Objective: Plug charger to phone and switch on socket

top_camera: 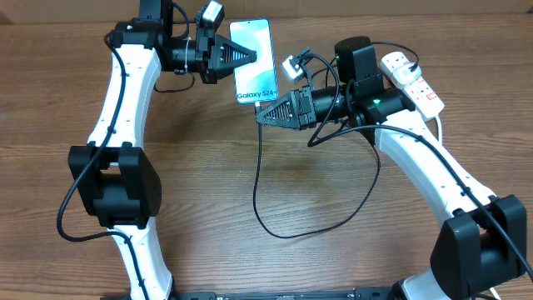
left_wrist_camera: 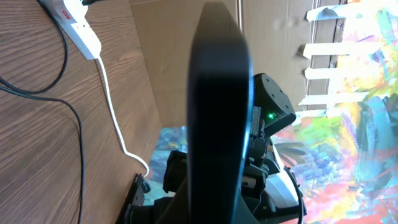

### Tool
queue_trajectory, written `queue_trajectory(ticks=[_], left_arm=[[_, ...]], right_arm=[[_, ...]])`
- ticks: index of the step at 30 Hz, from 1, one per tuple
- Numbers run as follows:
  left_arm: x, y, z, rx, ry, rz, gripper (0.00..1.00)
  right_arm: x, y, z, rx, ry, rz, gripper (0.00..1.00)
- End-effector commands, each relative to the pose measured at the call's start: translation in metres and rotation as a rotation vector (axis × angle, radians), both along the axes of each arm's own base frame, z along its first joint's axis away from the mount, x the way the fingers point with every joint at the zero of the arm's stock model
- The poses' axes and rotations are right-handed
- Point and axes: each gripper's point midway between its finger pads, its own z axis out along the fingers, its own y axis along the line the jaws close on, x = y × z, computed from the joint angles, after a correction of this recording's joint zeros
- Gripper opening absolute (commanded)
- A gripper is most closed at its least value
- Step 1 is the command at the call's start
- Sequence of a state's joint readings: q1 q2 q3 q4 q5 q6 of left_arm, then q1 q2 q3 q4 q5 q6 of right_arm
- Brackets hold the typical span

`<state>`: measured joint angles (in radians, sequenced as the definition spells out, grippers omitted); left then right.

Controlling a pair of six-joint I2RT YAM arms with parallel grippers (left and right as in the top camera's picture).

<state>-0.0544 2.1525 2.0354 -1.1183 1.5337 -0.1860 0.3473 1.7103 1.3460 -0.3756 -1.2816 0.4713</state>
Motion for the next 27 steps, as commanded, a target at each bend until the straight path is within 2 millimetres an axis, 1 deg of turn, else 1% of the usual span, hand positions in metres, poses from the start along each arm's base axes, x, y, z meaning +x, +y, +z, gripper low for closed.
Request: queue_trajectory(ticks=[1,27], left_arm=[[-0.0055,0.0017,0.0206,-0.046,-0.016,-0.013,0.04],[-0.0057,0.0017,0.0206,-0.046,-0.006,-0.013,0.04]], right_arm=[[0.0019,-0.0014,-0.0025,-0.003,0.006,-0.007,0.04],[0.0081,-0.0038,-0.0062,-0.023,-0.001,-0.038,0.04]])
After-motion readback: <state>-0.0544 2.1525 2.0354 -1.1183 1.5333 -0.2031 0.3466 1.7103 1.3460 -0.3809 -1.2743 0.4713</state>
